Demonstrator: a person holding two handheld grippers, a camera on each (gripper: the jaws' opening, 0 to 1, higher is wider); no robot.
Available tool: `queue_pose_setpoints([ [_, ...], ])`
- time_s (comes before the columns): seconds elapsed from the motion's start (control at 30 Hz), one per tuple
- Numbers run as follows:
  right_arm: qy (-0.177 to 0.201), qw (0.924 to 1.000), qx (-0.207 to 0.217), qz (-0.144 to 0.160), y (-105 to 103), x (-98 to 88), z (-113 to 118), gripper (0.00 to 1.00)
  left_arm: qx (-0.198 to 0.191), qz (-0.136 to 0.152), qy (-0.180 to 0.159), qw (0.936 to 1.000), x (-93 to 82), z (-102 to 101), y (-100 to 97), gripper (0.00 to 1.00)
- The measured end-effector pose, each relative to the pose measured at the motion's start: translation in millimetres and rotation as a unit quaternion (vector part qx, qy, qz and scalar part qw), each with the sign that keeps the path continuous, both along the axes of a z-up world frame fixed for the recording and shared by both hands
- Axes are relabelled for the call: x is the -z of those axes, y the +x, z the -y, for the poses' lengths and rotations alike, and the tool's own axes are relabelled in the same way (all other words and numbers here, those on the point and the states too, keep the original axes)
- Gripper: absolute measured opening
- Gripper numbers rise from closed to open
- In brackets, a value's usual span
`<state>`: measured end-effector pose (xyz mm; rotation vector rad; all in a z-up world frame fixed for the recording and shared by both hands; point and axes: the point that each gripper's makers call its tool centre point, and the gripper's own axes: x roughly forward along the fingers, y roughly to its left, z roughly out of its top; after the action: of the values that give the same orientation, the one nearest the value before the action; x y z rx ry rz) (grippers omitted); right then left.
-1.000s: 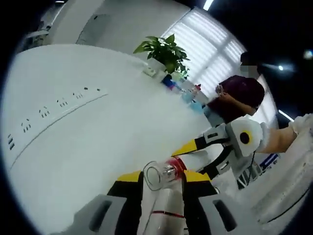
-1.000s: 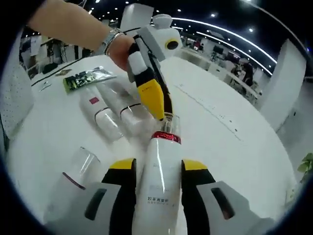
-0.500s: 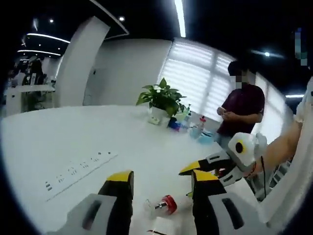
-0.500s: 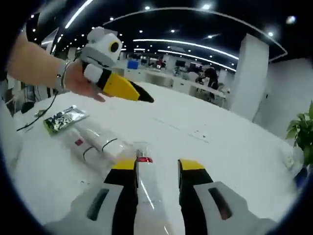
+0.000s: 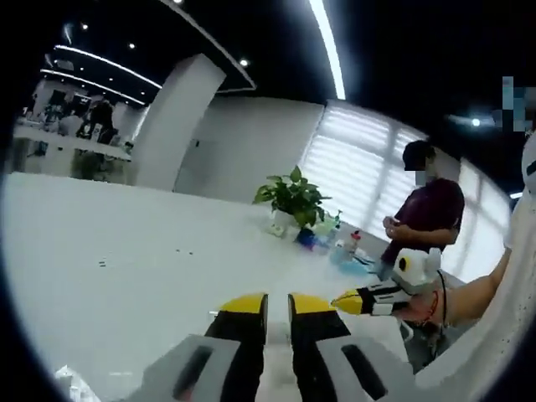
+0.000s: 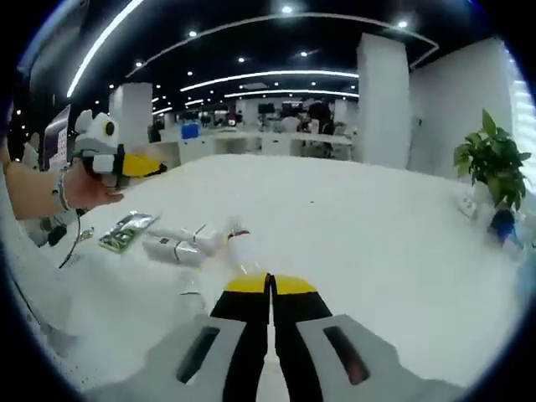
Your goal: Arrange the skincare products in the storage area until every visible bottle or jar stands upright without overlapping.
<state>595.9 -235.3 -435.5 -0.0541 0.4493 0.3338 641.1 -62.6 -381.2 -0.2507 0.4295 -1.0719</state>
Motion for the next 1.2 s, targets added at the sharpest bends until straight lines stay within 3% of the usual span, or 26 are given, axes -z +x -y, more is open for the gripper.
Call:
queue_pose_setpoints([
  [0.07,-0.024,0.9995,-0.001,-0.019,-16.0,16.9,4.4,0.00,0.000,0.016,0.043,0.9989,10.2,-4.9,-13.6,0.01],
  [0.1,-0.038,0.9990,-0.001,-0.024,-23.4,24.8,7.0,0.00,0.006,0.043,0.074,0.9963,15.7,-6.9,-19.5,0.00],
  [0.2,-0.043,0.9975,0.002,-0.055,-37.6,39.5,6.3,0.00,0.037,0.032,0.115,0.9921,34.7,-7.6,-51.7,0.00],
  [0.3,-0.070,0.9935,-0.005,-0.089,-48.0,53.0,4.2,0.00,0.053,0.038,0.185,0.9806,59.1,-12.9,-70.1,0.00],
  [0.37,-0.109,0.9840,-0.021,-0.140,-58.2,68.1,3.7,0.00,0.070,0.017,0.249,0.9659,82.8,-18.2,-83.6,0.00],
  [0.4,-0.131,0.9779,-0.024,-0.161,-62.3,74.4,6.2,0.00,0.084,0.002,0.264,0.9609,88.4,-18.5,-90.5,0.00],
  [0.47,-0.168,0.9688,-0.056,-0.173,-67.6,81.7,1.8,0.00,0.099,-0.008,0.269,0.9579,92.1,-14.1,-97.6,0.00],
  [0.5,-0.179,0.9661,-0.061,-0.175,-68.1,83.8,0.7,0.00,0.112,-0.007,0.284,0.9522,94.8,-12.9,-102.3,0.00],
  [0.53,-0.184,0.9705,-0.071,-0.139,-58.7,77.7,-5.6,0.00,0.110,-0.003,0.298,0.9481,97.3,-14.4,-100.8,0.00],
  [0.63,-0.177,0.9669,-0.070,-0.170,-64.6,79.7,-7.6,0.00,0.112,0.024,0.332,0.9365,103.7,-13.0,-99.4,0.00],
  [0.7,-0.165,0.9643,-0.077,-0.192,-65.7,80.8,-10.2,0.00,0.117,0.010,0.338,0.9337,111.0,-9.9,-102.9,0.00],
  [0.77,-0.190,0.9524,-0.108,-0.213,-67.0,83.7,-10.7,0.00,0.119,-0.002,0.350,0.9292,116.8,-10.4,-106.0,0.00],
  [0.8,-0.202,0.9452,-0.122,-0.225,-68.0,84.3,-11.1,0.00,0.126,-0.010,0.377,0.9177,126.5,-14.2,-107.7,0.00],
  [0.83,-0.205,0.9435,-0.125,-0.229,-67.8,84.5,-11.4,0.00,0.134,-0.009,0.390,0.9110,130.5,-15.5,-109.8,0.00],
  [0.87,-0.203,0.9384,-0.126,-0.249,-68.4,85.6,-11.7,0.00,0.153,-0.006,0.416,0.8962,137.3,-17.8,-114.4,0.00],
  [0.9,-0.201,0.9353,-0.127,-0.262,-68.9,86.3,-12.0,0.00,0.157,-0.001,0.430,0.8890,140.8,-18.2,-115.0,0.00],
  [0.97,-0.186,0.9301,-0.133,-0.287,-68.7,87.4,-12.4,0.00,0.195,0.009,0.458,0.8673,148.4,-18.6,-124.6,0.00],
  [1.0,-0.178,0.9282,-0.133,-0.299,-69.6,87.9,-13.0,0.00,0.175,0.016,0.417,0.8918,145.0,-2.2,-119.9,0.00],
  [1.03,-0.174,0.9242,-0.140,-0.309,-69.3,88.0,-12.3,0.00,0.167,0.012,0.406,0.8983,143.8,1.9,-115.4,0.00],
  [1.07,-0.176,0.9209,-0.144,-0.316,-69.3,88.2,-12.1,0.00,0.162,-0.008,0.403,0.9009,144.7,1.2,-116.5,0.00],
  [1.13,-0.198,0.9063,-0.162,-0.336,-70.4,88.9,-12.9,0.00,0.169,-0.004,0.423,0.8904,142.0,-0.7,-117.1,0.00],
  [1.17,-0.209,0.8997,-0.167,-0.345,-70.8,89.1,-13.2,0.00,0.183,0.018,0.450,0.8740,142.7,-1.9,-117.0,0.00],
  [1.2,-0.231,0.8896,-0.179,-0.351,-70.9,89.5,-14.3,0.00,0.189,0.025,0.463,0.8658,142.7,-1.5,-117.3,0.00],
])
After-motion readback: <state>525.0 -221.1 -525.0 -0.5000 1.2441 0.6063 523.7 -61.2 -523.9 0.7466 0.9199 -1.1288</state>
